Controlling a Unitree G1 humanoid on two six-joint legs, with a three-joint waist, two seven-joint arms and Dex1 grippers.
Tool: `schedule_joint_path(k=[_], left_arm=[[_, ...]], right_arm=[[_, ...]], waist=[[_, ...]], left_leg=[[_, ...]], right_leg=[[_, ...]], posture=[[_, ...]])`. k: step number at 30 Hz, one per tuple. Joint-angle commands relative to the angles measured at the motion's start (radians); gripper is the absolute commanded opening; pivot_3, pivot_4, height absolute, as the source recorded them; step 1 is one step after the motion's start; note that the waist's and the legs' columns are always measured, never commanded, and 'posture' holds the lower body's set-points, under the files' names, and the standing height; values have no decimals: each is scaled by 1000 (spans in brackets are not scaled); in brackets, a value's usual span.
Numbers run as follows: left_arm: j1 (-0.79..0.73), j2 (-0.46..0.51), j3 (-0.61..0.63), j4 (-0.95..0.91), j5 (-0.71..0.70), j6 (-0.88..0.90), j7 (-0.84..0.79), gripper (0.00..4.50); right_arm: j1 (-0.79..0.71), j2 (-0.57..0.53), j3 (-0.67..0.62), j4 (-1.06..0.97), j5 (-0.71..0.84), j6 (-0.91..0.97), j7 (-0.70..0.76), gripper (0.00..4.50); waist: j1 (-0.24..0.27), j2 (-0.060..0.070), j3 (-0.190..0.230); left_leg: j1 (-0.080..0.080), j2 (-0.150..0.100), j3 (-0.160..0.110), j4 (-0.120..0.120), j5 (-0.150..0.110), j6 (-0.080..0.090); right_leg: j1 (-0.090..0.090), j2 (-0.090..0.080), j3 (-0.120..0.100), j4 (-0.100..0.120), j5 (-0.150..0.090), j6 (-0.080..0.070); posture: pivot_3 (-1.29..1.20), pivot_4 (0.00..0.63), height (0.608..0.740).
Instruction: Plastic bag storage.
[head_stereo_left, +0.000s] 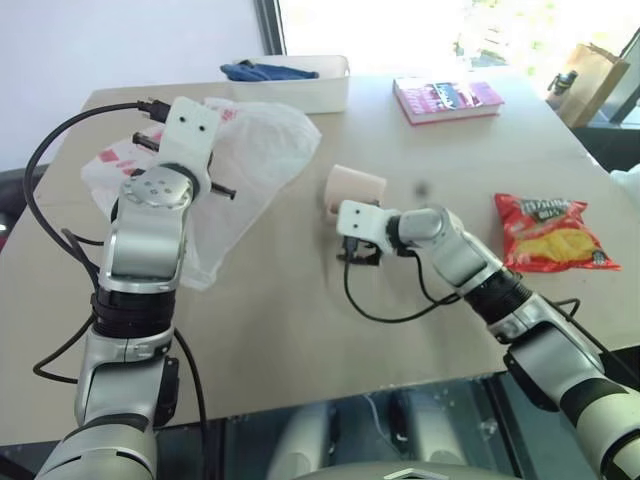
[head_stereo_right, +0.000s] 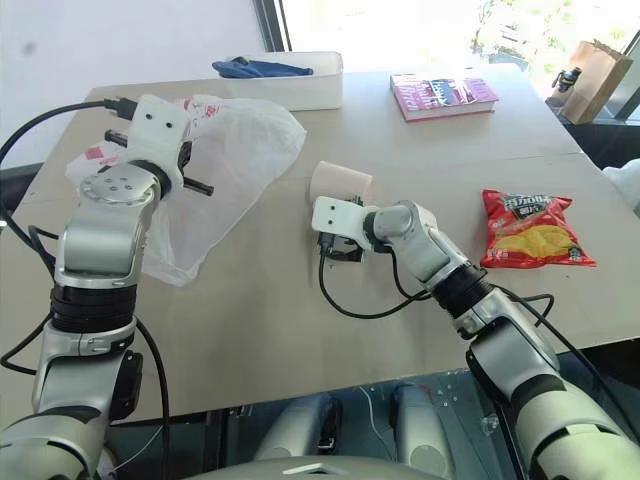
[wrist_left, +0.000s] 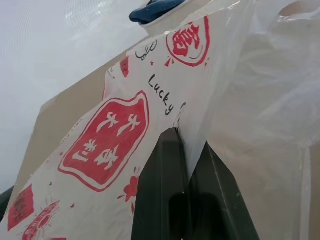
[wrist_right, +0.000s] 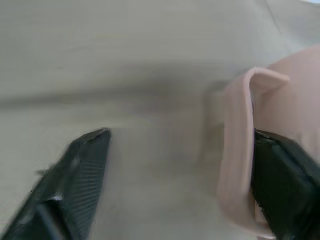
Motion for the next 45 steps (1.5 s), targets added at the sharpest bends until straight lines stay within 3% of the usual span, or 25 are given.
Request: schedule_joint_path(k=[1, 6, 19, 24, 31, 36, 39, 42, 44, 45], left_arm=[[-25, 8, 21, -29, 12, -9, 8, 0], [-33, 7, 28, -42, 5, -2, 5, 0], [-170, -54, 42, -58, -106, 112, -64, 0], [-199, -71, 17, -96, -148, 160, -98, 0], [-179, -81, 10, -203, -221, 244, -133, 0], [-177, -88, 31, -248, -255, 295, -126, 0], [-171, -109, 47, -279, -276, 326, -116, 0], [-166, -126, 69, -299, -285, 363, -99, 0], [-157, -125, 79, -304, -287, 374, -90, 0], [-153, -126, 86, -302, -287, 377, -86, 0]], right_arm=[[-8, -1, 9, 52, -57, -28, -28, 2338], [-9, -7, -23, 35, -59, -46, -25, 33], [-7, -3, -106, -222, 91, 6, 127, 33], [-51, 42, -78, -205, 88, 20, 142, 33], [-204, 131, -29, 137, 2, -130, 91, 33], [-374, 263, -45, 544, -38, -385, -19, 33], [-481, 346, -63, 789, -79, -445, -186, 33], [-534, 358, -80, 886, -99, -498, -272, 868], [-552, 352, -103, 893, -99, -543, -335, 1667], [-557, 348, -115, 893, -100, -560, -365, 2276]], waist=[[-1, 0, 0], [-1, 0, 0], [-5, 0, 0], [-6, 0, 0], [-17, 0, 0], [-30, 0, 0], [-43, 1, 0], [-44, 1, 1], [-43, 1, 1], [-44, 1, 1]], left_leg=[[0, 0, 0, 0, 0, 0], [1, 0, 0, 0, 1, -1], [0, 0, 0, 0, 1, -1], [0, 0, 0, 0, 1, -1], [1, 0, -1, 0, 1, -2], [0, 0, 0, 0, 1, -2], [0, 1, 0, -3, 2, -4], [0, 1, -1, -5, 3, -6], [0, 1, -2, -5, 4, -6], [0, 1, -2, -5, 4, -6]], right_leg=[[0, 0, 0, 0, 0, 0], [0, 0, 0, 2, 0, 0], [-1, 0, 0, 2, 0, 0], [-1, 0, 0, 2, 0, 0], [-1, 0, 0, 3, 0, 0], [-2, 1, 1, 3, 0, 0], [-5, 2, 2, 4, -1, -1], [-6, 2, 2, 5, -2, -3], [-5, 2, 1, 5, -2, -3], [-5, 2, 1, 5, -2, -3]], posture=[[0, 150, 740], [0, 150, 740], [0, 150, 740], [0, 150, 740], [0, 150, 740], [0, 150, 740], [0, 150, 740], [0, 150, 740], [0, 150, 740], [0, 150, 740]])
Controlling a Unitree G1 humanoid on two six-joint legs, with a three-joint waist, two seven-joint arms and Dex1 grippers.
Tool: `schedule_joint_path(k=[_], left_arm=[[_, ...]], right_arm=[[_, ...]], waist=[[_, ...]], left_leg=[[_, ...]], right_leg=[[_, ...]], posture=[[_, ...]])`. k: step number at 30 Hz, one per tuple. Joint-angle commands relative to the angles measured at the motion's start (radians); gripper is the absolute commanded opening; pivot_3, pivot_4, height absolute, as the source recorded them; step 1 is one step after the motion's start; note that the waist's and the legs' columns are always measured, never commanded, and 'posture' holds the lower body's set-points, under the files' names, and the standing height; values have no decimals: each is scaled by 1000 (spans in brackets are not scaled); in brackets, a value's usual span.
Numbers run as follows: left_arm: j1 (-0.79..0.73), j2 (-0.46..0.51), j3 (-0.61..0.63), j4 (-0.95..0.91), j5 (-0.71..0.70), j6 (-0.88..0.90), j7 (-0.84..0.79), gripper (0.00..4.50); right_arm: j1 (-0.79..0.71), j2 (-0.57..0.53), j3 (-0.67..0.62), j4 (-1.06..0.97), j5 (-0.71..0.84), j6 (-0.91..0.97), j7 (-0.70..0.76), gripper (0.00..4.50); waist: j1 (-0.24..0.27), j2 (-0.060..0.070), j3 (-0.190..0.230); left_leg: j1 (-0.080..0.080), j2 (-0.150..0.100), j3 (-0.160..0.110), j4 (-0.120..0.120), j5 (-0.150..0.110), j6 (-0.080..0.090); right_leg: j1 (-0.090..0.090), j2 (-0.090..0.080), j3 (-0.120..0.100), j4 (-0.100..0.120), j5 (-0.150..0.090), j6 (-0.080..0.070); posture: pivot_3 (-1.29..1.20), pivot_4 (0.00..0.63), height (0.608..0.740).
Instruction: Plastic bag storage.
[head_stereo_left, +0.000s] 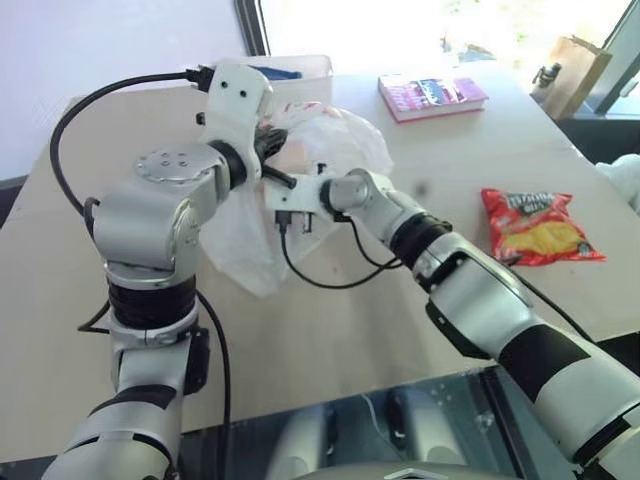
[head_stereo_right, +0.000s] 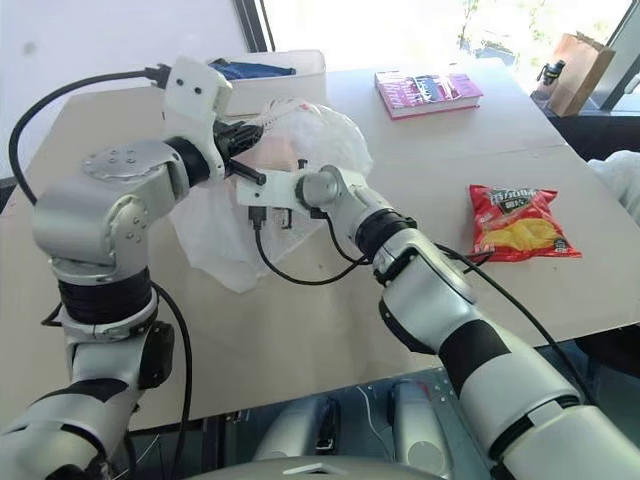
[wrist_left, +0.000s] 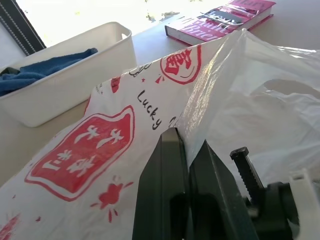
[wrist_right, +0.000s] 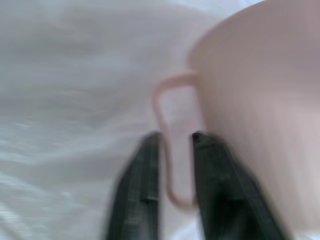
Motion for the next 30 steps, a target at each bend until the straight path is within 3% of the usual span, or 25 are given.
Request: schedule_joint_path(k=[1, 2, 6, 10, 12, 14, 18, 22, 27, 30], left_arm=[[4, 2, 36, -32, -8, 11, 21, 0], [9, -2, 40, -23, -4, 8, 29, 0], [7, -32, 63, 24, 8, -12, 66, 0], [-7, -40, 67, 86, 18, -62, 86, 0], [-13, -48, 64, 124, 25, -91, 101, 0], [-17, -59, 57, 154, 25, -110, 109, 0], [-29, -85, 9, 194, 25, -169, 103, 0], [-36, -96, -23, 241, 30, -225, 96, 0], [-39, -105, -37, 299, 26, -273, 88, 0], [-33, -113, -50, 313, 23, -287, 83, 0]], right_arm=[[-50, -15, -57, -15, -1, -74, -88, 2882], [-44, -22, -77, -25, 14, -82, -69, 3122], [21, -70, -122, -122, 54, -115, 53, 3122], [212, -165, -191, -521, 206, 35, 275, 3122], [355, -248, -228, -848, 293, 199, 356, 3647], [472, -325, -246, -1095, 318, 268, 371, 4445], [686, -440, -337, -1513, 393, 487, 331, 4445], [887, -484, -524, -1843, 493, 826, 197, 4445], [1123, -419, -867, -2147, 497, 1247, -46, 4445], [1112, -331, -1041, -2251, 505, 1445, -129, 4445]], waist=[[-2, 0, 0], [-3, 0, 0], [-5, 0, 0], [-2, 0, 0], [4, 0, 0], [18, 0, 0], [27, 0, 0], [45, 0, 0], [56, 0, 0], [53, 0, -1]], left_leg=[[0, 0, 0, 0, 0, 0], [0, 0, 0, 0, 0, 0], [0, 1, 0, 0, 1, -1], [0, 0, -1, 1, 1, -1], [-1, 1, -2, 1, 1, -1], [-3, 0, -3, 2, 1, -1], [-3, -1, -3, 3, 0, 0], [-2, 0, -1, 4, 0, 0], [-1, 0, -1, 5, 0, 0], [-1, 0, 1, 5, 0, 1]], right_leg=[[0, 0, 0, 0, 0, 0], [0, 0, 0, 0, 0, 0], [0, 1, 0, 1, 0, 0], [1, 0, 0, 1, 0, 0], [0, 0, -1, 1, 0, 0], [0, -2, -1, 1, 0, 0], [0, -2, -2, 1, 0, 0], [1, -3, -1, 2, 0, 0], [1, -4, 0, 3, 0, 0], [1, -4, 1, 3, 0, 0]], posture=[[0, 150, 740], [0, 150, 740], [0, 150, 740], [0, 150, 740], [0, 150, 740], [0, 150, 740], [0, 150, 740], [0, 150, 740], [0, 150, 740], [0, 150, 740]])
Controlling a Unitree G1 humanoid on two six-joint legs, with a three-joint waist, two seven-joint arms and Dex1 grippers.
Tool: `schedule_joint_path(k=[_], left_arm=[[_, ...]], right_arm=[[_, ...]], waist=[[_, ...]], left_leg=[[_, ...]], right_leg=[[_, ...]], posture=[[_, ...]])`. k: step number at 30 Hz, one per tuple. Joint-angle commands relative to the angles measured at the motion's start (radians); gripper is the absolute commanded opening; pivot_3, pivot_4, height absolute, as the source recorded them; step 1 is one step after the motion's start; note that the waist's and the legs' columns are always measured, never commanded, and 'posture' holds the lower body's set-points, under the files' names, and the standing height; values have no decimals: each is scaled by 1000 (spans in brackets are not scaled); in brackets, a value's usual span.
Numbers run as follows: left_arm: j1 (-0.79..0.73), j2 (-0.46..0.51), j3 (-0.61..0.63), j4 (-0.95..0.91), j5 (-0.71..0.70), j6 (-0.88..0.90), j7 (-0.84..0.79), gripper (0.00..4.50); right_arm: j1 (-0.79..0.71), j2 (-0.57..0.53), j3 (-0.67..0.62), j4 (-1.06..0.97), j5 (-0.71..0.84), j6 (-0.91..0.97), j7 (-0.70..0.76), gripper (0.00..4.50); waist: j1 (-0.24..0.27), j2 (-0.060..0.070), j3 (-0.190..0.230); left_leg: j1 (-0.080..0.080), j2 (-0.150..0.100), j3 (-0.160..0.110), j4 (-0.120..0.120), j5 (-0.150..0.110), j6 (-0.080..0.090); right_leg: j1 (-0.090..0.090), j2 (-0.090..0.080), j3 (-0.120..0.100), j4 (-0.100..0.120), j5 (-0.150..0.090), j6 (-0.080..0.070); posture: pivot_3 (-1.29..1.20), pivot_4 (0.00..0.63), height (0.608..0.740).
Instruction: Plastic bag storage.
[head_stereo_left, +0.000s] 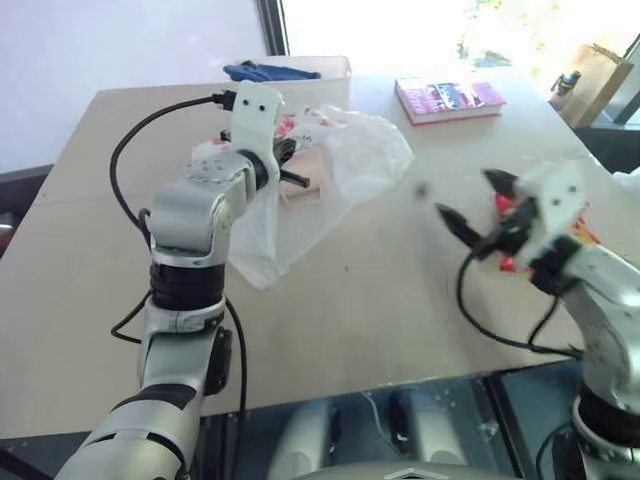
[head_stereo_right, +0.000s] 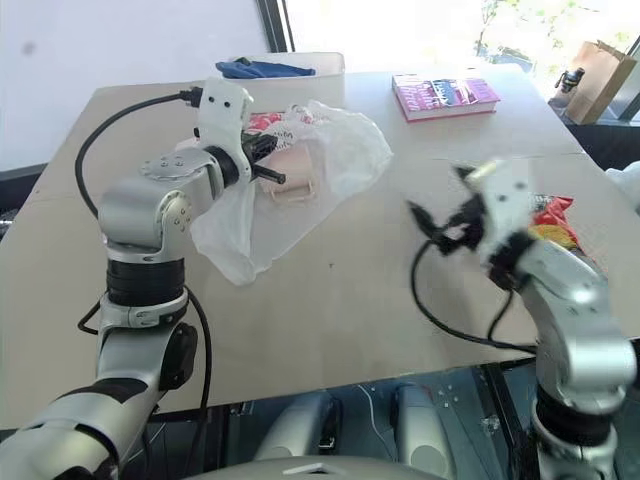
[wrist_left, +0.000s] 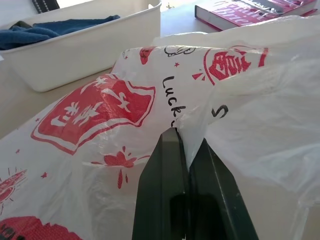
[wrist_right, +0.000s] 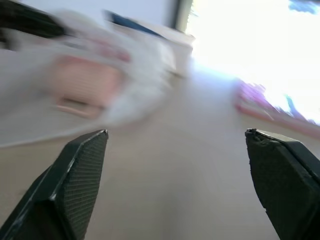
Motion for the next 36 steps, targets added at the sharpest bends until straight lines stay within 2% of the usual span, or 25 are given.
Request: schedule_joint_path(k=[1, 4, 7, 10, 14, 17, 26, 30, 36], left_arm=[[-12, -10, -15, -5, -2, -41, -12, 0], [-14, -20, -21, 7, -5, -53, -19, 0], [-22, -27, -23, 29, -2, -67, -22, 0], [-23, -29, -26, 39, -1, -76, -27, 0], [-20, -28, -30, 43, 2, -80, -27, 0], [-20, -27, -26, 40, 4, -77, -22, 0], [-13, 3, -4, 8, 3, -48, -13, 0], [-3, 8, -4, -14, 0, -32, -9, 0], [-7, 20, 2, -33, 1, -16, -9, 0]], right_arm=[[-55, 121, -249, -191, 20, 293, -117, 4445], [-238, 276, -503, -217, 135, 550, -115, 4445], [-140, 403, -726, -217, 507, 592, -150, 4445], [-46, 481, -882, -217, 772, 592, -304, 4445], [-16, 513, -995, -196, 896, 592, -443, 4445], [33, 518, -958, -117, 1035, 514, -607, 4445], [167, 442, -627, 108, 1313, 164, -1032, 4445], [187, 362, -516, 180, 1330, 17, -1081, 4445], [157, 238, -408, 348, 1260, -156, -990, 4445]], waist=[[0, 0, 0], [-7, 2, -1], [-3, 1, -2], [5, 7, -1], [1, 7, -1], [-4, 7, -1], [-11, 7, -2], [-11, 7, -2], [-10, 7, -2]], left_leg=[[1, 0, 1, 0, 0, 0], [2, 1, 1, 0, 0, 0], [3, 1, -1, 0, 0, 0], [1, 0, -4, -2, 0, 1], [2, -2, 1, -1, -2, 4], [4, 0, 1, -1, -2, 3], [5, 0, 3, -1, -1, 4], [6, 1, 4, -1, -1, 4], [6, 1, 4, -1, -1, 4]], right_leg=[[0, 0, 1, 1, 0, 0], [0, 1, 0, 2, 1, -2], [2, 1, -2, 2, 1, -2], [2, 1, -2, -1, 1, -2], [3, 0, -1, -2, 1, -1], [3, 2, -1, -1, 1, -1], [5, 2, 1, 0, 1, -1], [5, 3, 1, 0, 1, -1], [6, 5, 1, -1, 1, -1]], posture=[[0, 150, 740], [0, 150, 740], [0, 150, 740], [0, 150, 740], [0, 150, 740], [0, 150, 740], [0, 150, 740], [0, 150, 740], [0, 150, 740]])
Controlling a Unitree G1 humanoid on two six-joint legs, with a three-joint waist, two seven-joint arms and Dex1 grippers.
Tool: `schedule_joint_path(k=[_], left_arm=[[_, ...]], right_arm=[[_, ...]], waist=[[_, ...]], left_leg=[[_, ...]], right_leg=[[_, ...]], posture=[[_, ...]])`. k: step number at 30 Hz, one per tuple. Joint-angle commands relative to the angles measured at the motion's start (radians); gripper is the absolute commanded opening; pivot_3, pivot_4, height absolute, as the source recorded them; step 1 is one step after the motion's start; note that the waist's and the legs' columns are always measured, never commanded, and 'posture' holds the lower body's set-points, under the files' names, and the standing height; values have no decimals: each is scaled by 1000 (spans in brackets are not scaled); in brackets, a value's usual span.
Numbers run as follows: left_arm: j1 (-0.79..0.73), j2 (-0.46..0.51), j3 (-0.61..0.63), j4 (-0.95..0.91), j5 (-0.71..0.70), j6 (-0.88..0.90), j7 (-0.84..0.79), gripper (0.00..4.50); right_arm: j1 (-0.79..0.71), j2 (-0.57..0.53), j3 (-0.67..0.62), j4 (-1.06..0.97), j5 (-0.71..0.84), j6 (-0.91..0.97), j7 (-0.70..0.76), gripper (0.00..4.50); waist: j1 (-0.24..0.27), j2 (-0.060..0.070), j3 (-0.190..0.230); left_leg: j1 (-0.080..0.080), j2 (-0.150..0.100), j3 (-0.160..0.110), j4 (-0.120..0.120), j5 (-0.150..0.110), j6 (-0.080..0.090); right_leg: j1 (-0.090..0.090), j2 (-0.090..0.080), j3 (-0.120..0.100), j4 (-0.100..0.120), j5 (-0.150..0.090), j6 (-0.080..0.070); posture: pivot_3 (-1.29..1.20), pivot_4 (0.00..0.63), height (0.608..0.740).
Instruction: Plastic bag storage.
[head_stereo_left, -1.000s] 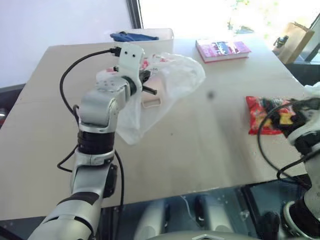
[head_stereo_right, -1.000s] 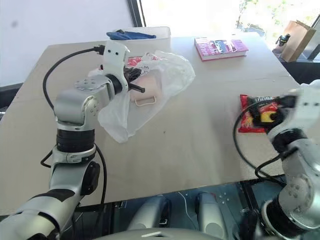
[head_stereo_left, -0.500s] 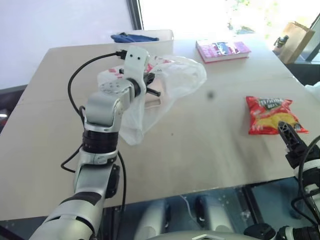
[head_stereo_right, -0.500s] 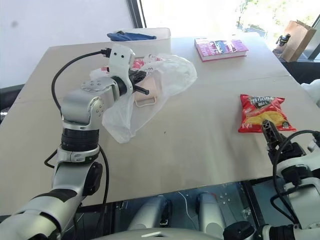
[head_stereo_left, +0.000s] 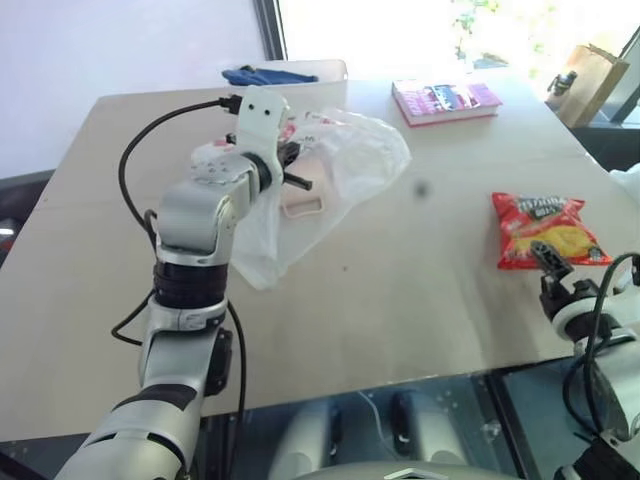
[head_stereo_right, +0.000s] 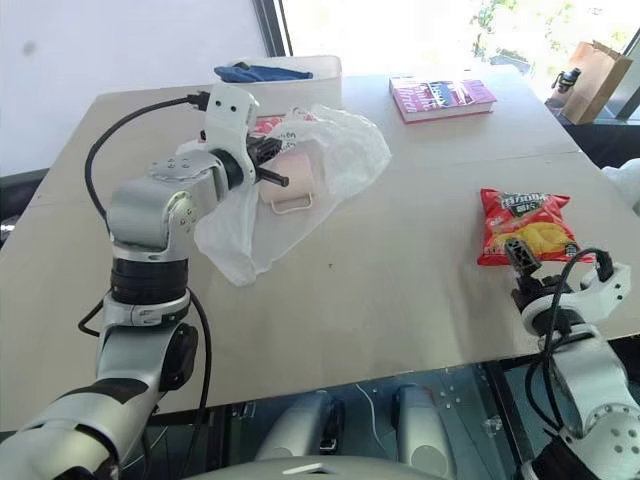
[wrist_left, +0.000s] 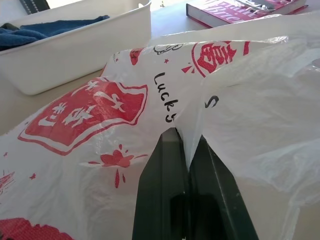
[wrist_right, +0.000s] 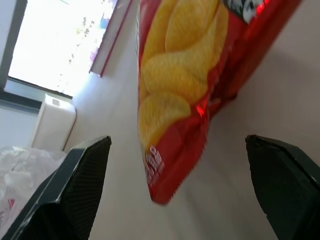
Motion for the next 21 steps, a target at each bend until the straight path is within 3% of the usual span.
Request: schedule_joint_path(k=[1, 7, 10, 17, 18, 21], left_arm=[[-15, 22, 20, -53, 1, 4, 2, 0], [-18, 33, 22, -57, 3, 4, 7, 0], [-16, 31, 23, -66, 3, 10, 11, 0], [-11, 39, 28, -80, 5, 12, 12, 0], [-12, 38, 28, -79, 5, 11, 14, 0], [-11, 33, 28, -79, 4, 11, 18, 0]], right_arm=[[-39, -49, 39, 102, -53, -136, 76, 4445], [-80, -100, 117, 262, -227, -289, 210, 4445], [-78, -95, 145, 321, -288, -359, 298, 3645], [-50, -108, 210, 287, -360, -424, 400, 243], [-37, -119, 223, 264, -364, -416, 413, 31], [8, -157, 252, 181, -342, -383, 448, 31]], waist=[[0, 0, 0], [-1, 0, 0], [0, 0, 0], [1, 0, 0], [2, 0, 0], [3, 0, 0]], left_leg=[[0, 0, 0, 0, 0, 0], [0, 1, 1, 0, 0, 0], [0, 1, 2, 0, 0, 0], [1, 2, 1, 0, 0, 0], [1, 2, 1, 0, 0, 0], [0, 2, 1, 0, 0, 0]], right_leg=[[0, 1, 0, 0, 0, 0], [0, 2, 2, 0, 0, 0], [0, 2, 2, 0, 0, 0], [0, 2, 3, 0, 0, 0], [0, 2, 3, 0, 0, 0], [0, 1, 2, -1, 0, 0]], posture=[[0, 150, 740], [0, 150, 740], [0, 150, 740], [0, 150, 740], [0, 150, 740], [0, 150, 740]])
